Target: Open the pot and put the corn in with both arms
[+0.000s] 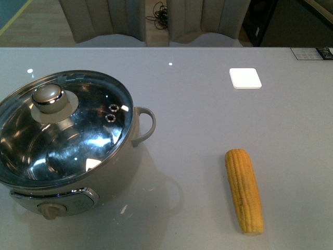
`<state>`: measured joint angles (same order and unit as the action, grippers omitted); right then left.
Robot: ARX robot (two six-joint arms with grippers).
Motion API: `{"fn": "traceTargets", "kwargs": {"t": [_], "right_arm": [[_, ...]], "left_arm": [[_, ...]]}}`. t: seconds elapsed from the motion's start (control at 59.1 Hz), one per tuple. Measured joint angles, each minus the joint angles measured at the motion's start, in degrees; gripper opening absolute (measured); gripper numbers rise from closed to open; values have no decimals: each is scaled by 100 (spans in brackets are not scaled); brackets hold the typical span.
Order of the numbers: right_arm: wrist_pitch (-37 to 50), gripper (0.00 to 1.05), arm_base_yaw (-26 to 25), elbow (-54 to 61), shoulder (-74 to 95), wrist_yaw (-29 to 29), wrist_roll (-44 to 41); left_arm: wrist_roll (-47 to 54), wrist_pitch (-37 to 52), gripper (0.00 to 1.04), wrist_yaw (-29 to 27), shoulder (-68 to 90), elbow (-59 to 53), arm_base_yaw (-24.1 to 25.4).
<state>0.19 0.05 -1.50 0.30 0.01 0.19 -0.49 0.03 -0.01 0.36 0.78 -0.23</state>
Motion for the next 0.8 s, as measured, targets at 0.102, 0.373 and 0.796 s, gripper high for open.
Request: {"fn": "traceTargets", "kwargs": {"t": [0.102, 0.373, 0.796], "right_arm": [[0, 96, 0, 0, 0, 0, 0], [0, 96, 0, 0, 0, 0, 0], [0, 96, 0, 0, 0, 0, 0]], "left_arm": [[0, 0, 98, 0, 0, -2, 0], [0, 0, 98, 0, 0, 0, 0], [-483, -868, 98, -181, 420, 289, -146]]}}
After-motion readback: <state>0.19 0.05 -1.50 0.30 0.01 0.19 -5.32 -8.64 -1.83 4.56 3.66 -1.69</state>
